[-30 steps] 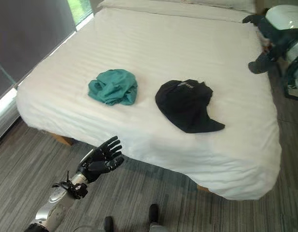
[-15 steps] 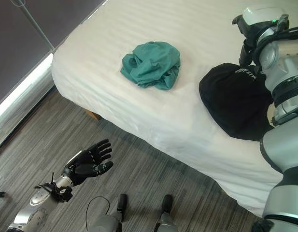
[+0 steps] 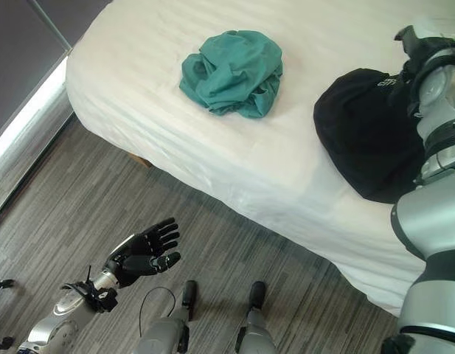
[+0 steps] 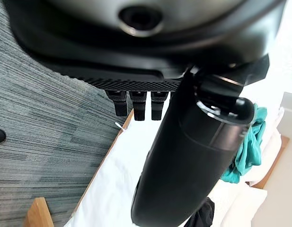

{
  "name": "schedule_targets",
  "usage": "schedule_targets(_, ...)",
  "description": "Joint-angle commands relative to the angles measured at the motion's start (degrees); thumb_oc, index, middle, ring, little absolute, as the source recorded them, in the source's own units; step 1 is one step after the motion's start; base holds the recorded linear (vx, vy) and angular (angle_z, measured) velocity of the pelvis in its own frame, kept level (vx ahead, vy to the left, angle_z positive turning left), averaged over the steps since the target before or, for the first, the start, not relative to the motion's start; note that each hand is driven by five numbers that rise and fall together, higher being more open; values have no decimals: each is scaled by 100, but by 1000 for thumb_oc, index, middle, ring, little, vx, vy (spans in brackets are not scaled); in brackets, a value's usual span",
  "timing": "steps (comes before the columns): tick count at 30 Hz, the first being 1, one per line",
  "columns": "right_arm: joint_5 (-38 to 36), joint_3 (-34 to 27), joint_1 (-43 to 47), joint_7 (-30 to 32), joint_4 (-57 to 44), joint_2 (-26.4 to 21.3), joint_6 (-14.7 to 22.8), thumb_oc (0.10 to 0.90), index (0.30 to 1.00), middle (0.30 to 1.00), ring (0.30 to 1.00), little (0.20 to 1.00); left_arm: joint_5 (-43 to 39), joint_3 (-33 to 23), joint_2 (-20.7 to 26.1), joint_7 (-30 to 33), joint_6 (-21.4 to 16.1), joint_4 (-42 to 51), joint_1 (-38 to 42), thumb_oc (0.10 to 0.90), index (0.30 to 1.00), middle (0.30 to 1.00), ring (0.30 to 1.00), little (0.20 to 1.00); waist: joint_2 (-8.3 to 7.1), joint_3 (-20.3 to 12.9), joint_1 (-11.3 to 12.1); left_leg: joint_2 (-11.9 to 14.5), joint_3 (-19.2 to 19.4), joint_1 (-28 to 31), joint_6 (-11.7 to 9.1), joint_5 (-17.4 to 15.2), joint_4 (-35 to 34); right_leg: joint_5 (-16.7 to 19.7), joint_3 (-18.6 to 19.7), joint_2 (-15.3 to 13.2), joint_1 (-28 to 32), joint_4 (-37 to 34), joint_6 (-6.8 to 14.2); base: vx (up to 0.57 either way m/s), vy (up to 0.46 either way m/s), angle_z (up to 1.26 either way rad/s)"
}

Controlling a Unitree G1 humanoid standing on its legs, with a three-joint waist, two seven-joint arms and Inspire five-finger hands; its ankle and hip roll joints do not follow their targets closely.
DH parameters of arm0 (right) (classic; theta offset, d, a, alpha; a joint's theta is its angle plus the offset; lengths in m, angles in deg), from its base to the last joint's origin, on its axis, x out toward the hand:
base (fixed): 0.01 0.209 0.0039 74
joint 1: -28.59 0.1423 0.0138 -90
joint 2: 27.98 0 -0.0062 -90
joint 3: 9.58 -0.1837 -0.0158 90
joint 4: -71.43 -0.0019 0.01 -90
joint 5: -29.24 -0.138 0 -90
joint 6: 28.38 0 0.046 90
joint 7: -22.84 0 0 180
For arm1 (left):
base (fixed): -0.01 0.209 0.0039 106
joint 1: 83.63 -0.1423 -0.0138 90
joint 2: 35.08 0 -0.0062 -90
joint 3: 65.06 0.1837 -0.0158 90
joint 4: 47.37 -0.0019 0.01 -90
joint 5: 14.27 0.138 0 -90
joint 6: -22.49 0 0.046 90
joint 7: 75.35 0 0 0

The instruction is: Pick up bed clothes into laundry basket.

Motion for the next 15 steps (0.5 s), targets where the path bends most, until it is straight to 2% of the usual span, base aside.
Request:
schedule_targets(1, -960, 157, 539, 473, -250, -135, 68, 800, 900, 900, 900, 900, -60, -85, 38, 58, -567, 884, 276, 800, 900, 900, 900, 900, -96, 72, -42, -28, 36, -126, -315, 285, -6, -845, 523, -63, 230, 644, 279, -32, -3, -15)
schedule_targets(3, -1227, -278, -13, 368, -102, -126, 89, 800, 900, 900, 900, 900, -116, -255, 95, 143, -632, 1131, 206, 800, 900, 900, 900, 900, -16, 204, 60, -60, -16, -268, -310, 318, -6, -792, 586, -60, 54, 660, 269, -39, -24, -8)
schedule_targets(5, -1224, -305, -43, 371, -112, -128, 88, 800, 900, 900, 900, 900, -117, -255, 111, 145, -629, 1138, 196, 800, 900, 900, 900, 900, -31, 188, 68, -61, -14, -277, -310, 319, -6, -793, 588, -61, 43, 663, 269, 0, 0, 0)
schedule_targets(7, -1942, -1361, -1246, 268, -51, 11, 133, 800, 900, 900, 900, 900, -136, -477, 39, 186, -654, 1307, 79, 800, 900, 900, 900, 900, 121, 329, 144, -89, -55, -395, -311, 349, -6, -779, 591, -74, -39, 634, 284, 0, 0, 0)
schedule_targets(8, -2197, -1718, -1660, 271, -123, 127, 185, 800, 900, 900, 900, 900, -141, -492, -14, 180, -650, 1312, 88, 800, 900, 900, 900, 900, 153, 355, 149, -96, -64, -399, -304, 347, -6, -780, 598, -69, -41, 633, 285, 0, 0, 0)
schedule_targets(9, -2192, -1780, -1734, 282, -159, 122, 178, 800, 900, 900, 900, 900, -142, -480, 15, 180, -650, 1313, 80, 800, 900, 900, 900, 900, 129, 340, 167, -97, -64, -397, -305, 346, -6, -783, 598, -70, -38, 632, 285, 22, -2, -4)
schedule_targets(10, -2650, -2325, -2640, 88, -392, 451, 326, 800, 900, 900, 900, 900, -190, -589, -109, 194, -679, 1268, 157, 800, 900, 900, 900, 900, 200, 391, 161, -103, -89, -402, -291, 341, -6, -800, 578, -76, -22, 624, 286, 16, 0, -3)
schedule_targets(11, -2644, -2368, -2695, 96, -424, 451, 318, 800, 900, 900, 900, 900, -191, -579, -89, 193, -679, 1269, 150, 800, 900, 900, 900, 900, 185, 380, 170, -105, -92, -399, -291, 340, -6, -803, 574, -78, -17, 623, 287, 0, 0, 0)
schedule_targets(12, -2710, -2653, -3360, -2, -526, 733, 360, 800, 900, 900, 900, 900, -219, -647, -203, 166, -707, 1205, 159, 800, 900, 900, 900, 900, 218, 419, 140, -116, -103, -383, -277, 330, -6, -828, 562, -69, 4, 626, 282, 16, -6, 5)
schedule_targets(13, -2707, -2675, -3390, 3, -544, 734, 355, 800, 900, 900, 900, 900, -220, -640, -193, 165, -709, 1204, 155, 800, 900, 900, 900, 900, 211, 413, 146, -117, -105, -380, -277, 330, -6, -830, 560, -70, 9, 625, 282, 30, -3, 6)
schedule_targets(14, -2791, -2871, -3835, -90, -583, 943, 334, 800, 900, 900, 900, 900, -218, -681, -248, 148, -705, 1181, 128, 800, 900, 900, 900, 900, 213, 413, 126, -119, -104, -366, -271, 318, -6, -846, 566, -68, 21, 624, 277, 43, 20, 3)
schedule_targets(15, -2942, -3241, -4704, -182, -829, 1371, 376, 800, 900, 900, 900, 900, -204, -864, -319, 154, -722, 1179, 47, 800, 900, 900, 900, 900, 191, 433, 15, -116, -66, -326, -250, 281, -6, -851, 582, -67, 39, 626, 271, 54, 21, 1)
